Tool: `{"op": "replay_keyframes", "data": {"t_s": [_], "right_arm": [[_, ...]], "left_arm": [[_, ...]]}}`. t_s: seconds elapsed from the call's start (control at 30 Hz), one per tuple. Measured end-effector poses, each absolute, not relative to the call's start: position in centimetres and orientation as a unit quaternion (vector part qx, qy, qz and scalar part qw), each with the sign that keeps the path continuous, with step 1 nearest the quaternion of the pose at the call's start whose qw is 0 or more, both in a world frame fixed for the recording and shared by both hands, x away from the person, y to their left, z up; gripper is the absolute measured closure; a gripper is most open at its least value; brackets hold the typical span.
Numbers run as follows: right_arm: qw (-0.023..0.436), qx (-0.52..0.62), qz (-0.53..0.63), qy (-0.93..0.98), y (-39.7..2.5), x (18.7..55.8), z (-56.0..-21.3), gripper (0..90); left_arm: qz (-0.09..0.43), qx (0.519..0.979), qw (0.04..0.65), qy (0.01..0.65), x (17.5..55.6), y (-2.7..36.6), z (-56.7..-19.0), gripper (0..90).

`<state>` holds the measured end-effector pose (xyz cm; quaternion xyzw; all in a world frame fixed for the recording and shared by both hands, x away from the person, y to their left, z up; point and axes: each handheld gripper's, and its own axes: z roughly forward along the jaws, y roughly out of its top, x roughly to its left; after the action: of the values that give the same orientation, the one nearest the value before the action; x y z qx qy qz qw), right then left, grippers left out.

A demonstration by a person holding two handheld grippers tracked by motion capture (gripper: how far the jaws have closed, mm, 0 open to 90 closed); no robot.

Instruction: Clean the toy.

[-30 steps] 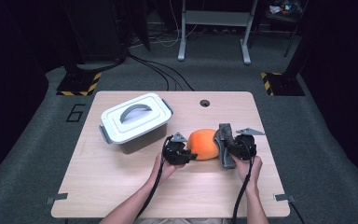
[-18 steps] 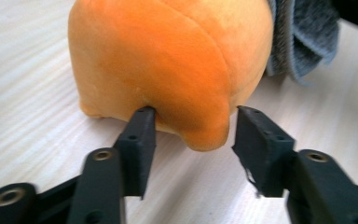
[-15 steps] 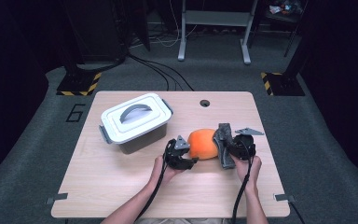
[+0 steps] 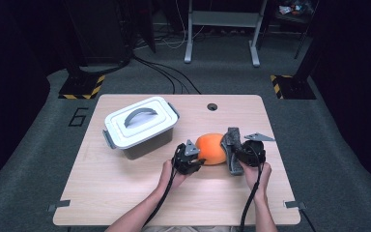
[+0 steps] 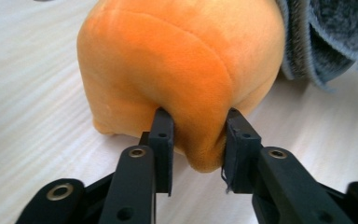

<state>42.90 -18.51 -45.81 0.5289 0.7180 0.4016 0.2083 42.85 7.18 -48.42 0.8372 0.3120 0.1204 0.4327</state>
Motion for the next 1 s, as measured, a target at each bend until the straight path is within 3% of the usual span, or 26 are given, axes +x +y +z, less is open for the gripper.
{"op": "replay_keyframes", "data": {"t_s": [0.47, 0.73, 1.0], "right_arm": [[0.208, 0.453, 0.447, 0.743, -14.9, 40.0, -41.8, 70.0], [0.226, 0.438, 0.413, 0.766, -12.6, 40.5, -42.5, 70.1], [0.233, 0.449, 0.410, 0.759, -13.4, 40.9, -42.9, 70.1]], "left_arm": [[0.040, 0.830, 0.439, 0.343, 43.6, 7.6, -47.0, 69.8], [0.013, 0.825, 0.441, 0.353, 43.8, 7.8, -47.0, 69.7], [0.003, 0.816, 0.448, 0.364, 44.1, 8.0, -47.3, 69.5]]}}
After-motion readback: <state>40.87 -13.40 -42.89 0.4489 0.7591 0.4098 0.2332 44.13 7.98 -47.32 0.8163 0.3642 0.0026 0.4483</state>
